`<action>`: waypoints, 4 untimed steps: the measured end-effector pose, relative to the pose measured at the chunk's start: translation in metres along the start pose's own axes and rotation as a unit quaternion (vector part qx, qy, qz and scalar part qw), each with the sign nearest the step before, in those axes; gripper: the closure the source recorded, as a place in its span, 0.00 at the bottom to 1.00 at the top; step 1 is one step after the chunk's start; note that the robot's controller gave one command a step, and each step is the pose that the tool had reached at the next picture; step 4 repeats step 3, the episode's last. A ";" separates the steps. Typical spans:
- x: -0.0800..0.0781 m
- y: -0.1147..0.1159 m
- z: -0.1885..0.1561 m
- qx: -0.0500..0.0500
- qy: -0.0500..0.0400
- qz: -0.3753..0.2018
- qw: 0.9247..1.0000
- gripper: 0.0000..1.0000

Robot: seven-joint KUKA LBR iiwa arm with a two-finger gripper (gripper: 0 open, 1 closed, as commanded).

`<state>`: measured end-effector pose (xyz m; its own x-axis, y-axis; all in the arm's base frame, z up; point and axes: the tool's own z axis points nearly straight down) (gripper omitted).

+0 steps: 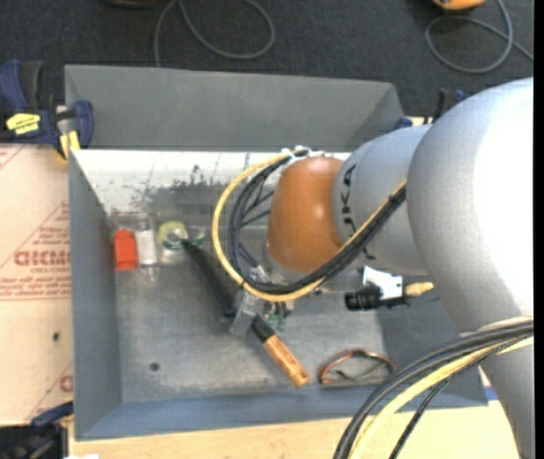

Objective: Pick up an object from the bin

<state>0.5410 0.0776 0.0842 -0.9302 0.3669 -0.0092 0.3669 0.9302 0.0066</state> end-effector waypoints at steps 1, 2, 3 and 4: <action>0.000 0.000 0.000 0.000 0.000 0.000 1.000 1.00; 0.007 0.002 -0.044 0.003 0.005 -0.007 1.000 1.00; 0.004 -0.008 -0.088 0.000 0.000 0.010 1.000 1.00; 0.004 -0.008 -0.088 0.000 0.000 0.010 1.000 1.00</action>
Offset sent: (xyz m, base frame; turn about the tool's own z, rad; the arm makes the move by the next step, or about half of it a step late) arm -0.0080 0.0116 0.1036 -0.0260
